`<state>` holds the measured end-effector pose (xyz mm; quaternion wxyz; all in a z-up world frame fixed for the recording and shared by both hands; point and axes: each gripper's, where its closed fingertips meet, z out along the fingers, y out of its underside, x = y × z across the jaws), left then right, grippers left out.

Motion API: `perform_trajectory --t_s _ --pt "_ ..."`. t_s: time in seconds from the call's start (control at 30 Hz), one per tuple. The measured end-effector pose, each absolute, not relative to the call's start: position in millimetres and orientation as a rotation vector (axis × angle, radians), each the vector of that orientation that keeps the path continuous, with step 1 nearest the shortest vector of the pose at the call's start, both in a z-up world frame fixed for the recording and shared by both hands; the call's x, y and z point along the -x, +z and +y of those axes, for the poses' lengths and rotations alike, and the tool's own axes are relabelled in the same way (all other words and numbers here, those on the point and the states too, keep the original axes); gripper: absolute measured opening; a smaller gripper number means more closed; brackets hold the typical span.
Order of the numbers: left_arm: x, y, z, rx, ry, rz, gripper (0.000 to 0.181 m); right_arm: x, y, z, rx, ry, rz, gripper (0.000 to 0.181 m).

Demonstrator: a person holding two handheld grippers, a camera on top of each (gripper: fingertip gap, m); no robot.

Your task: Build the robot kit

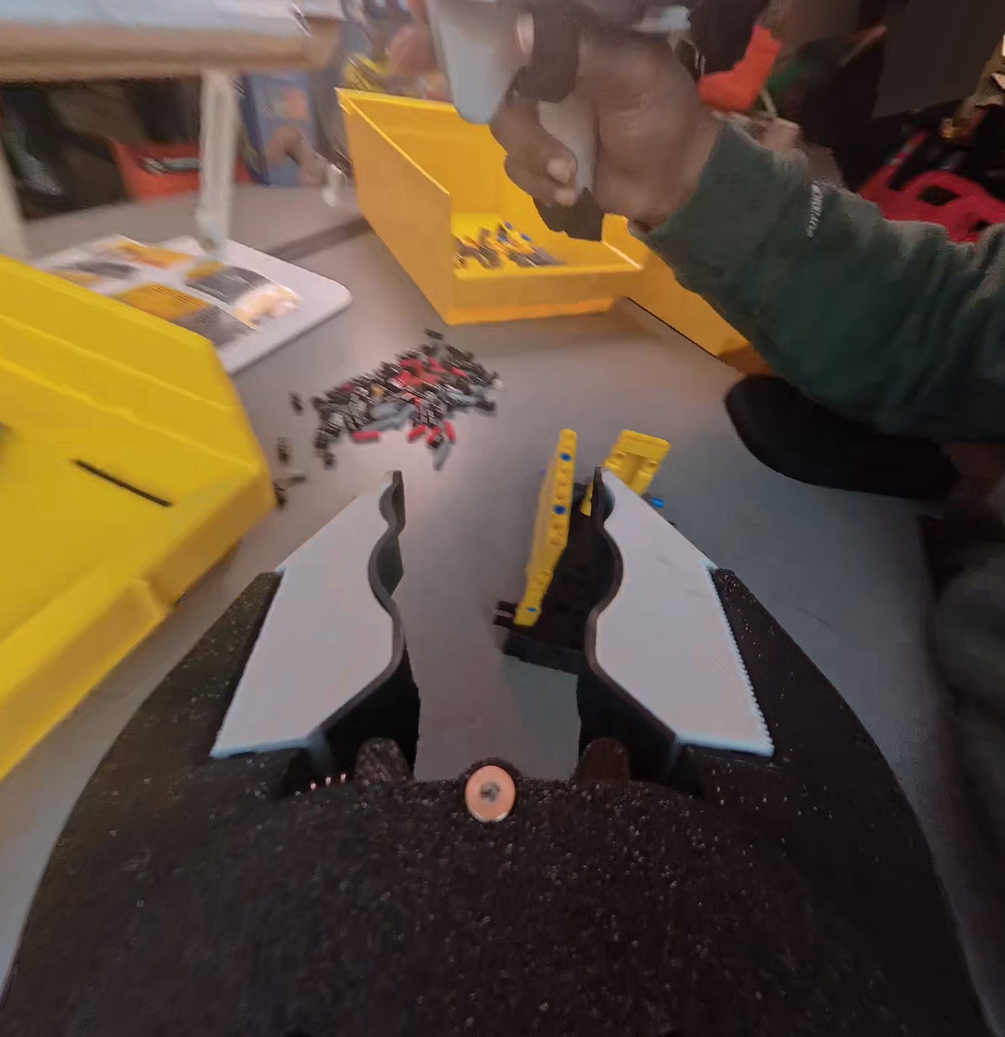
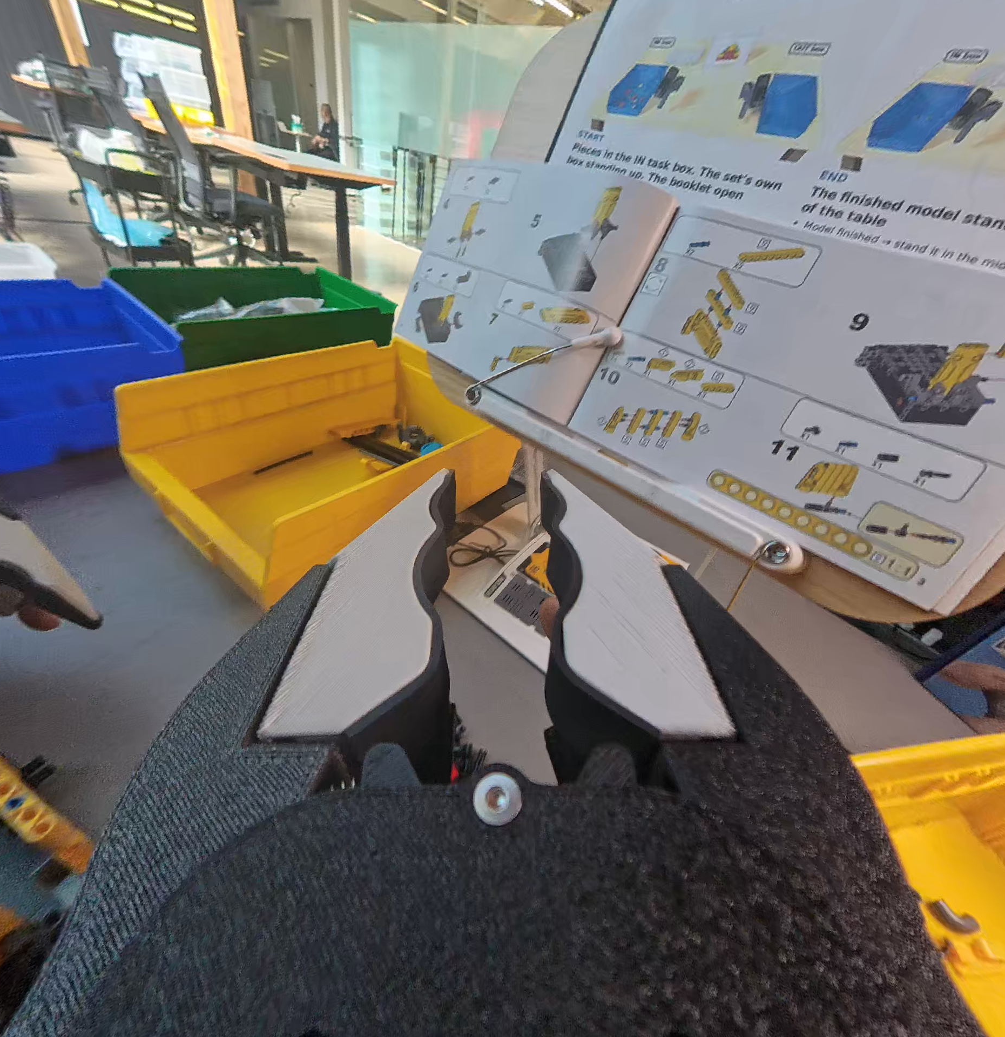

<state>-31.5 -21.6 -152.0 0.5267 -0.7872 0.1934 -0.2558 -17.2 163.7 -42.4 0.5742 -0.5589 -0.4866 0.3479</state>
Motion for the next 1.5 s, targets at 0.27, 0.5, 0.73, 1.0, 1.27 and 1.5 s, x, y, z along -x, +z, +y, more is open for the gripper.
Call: perform_trajectory --t_s 0.27,0.5,0.73,1.0,1.27,1.5 --pt "7.5 -214.4 -27.9 2.101 -0.367 0.821 0.007 -49.2 -106.5 103.9 1.411 0.814 -1.316 0.030" --pt "72.4 -210.2 -52.0 2.122 -0.387 0.906 0.007 -73.9 -160.1 86.7 1.464 0.675 -1.545 0.030" --pt "107.5 -214.7 -47.9 2.131 -0.410 0.895 0.008 -67.8 -196.7 85.4 1.559 0.657 -1.632 0.027" --pt "119.9 -130.6 -29.8 1.891 -0.296 0.544 0.060 -64.3 -219.1 112.8 1.639 0.460 -1.699 0.014" --pt "100.4 -78.1 -11.2 1.582 -0.010 0.244 0.059 -14.5 -223.6 104.9 1.292 0.410 -2.023 0.016" --pt "119.4 -88.2 -11.3 1.592 -0.038 0.141 0.018 -12.2 -229.2 115.4 1.235 0.353 -2.284 0.018"
